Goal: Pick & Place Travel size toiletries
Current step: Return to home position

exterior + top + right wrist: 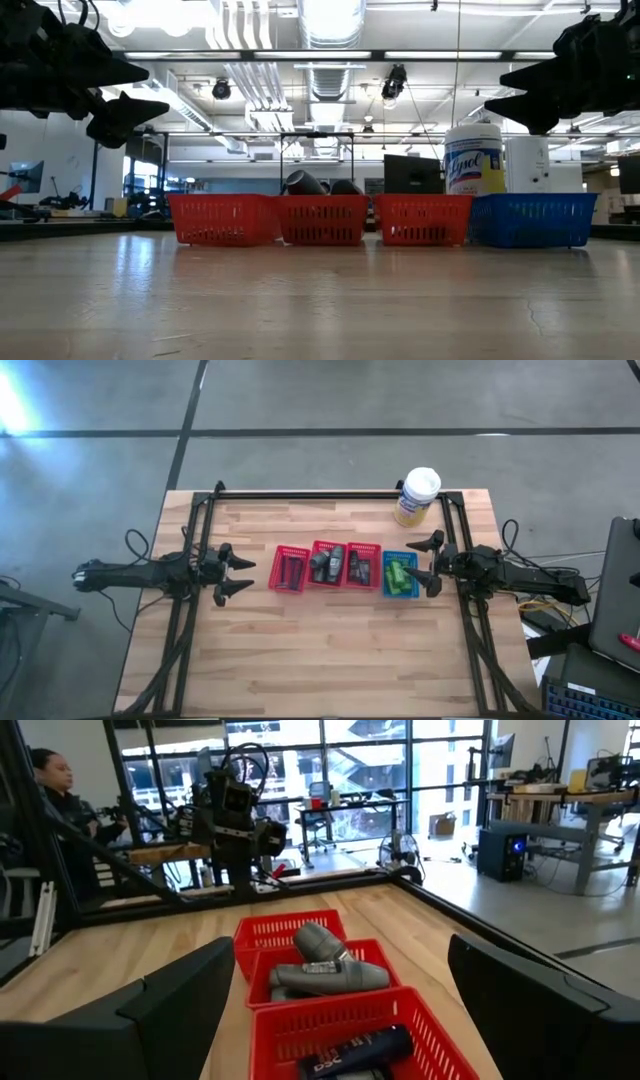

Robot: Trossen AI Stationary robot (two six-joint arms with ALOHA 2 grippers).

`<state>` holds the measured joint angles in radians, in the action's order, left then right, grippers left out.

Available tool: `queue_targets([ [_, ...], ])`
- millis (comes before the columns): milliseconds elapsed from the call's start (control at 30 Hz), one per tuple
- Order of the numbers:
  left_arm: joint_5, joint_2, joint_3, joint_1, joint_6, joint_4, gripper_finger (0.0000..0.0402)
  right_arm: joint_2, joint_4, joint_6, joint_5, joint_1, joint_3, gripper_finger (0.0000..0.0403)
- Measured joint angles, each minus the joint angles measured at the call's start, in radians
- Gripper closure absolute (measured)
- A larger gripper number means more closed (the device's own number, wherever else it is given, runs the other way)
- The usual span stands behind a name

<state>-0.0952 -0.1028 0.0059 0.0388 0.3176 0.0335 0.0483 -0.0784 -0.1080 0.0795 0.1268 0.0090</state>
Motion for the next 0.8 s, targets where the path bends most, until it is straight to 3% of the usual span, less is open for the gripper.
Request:
queue_targets([
  [800,0.0,0.0,0.0,0.0,0.0,0.0,0.011,0.0,0.0,0.008,0.0,0.0,0.0,0.0039],
])
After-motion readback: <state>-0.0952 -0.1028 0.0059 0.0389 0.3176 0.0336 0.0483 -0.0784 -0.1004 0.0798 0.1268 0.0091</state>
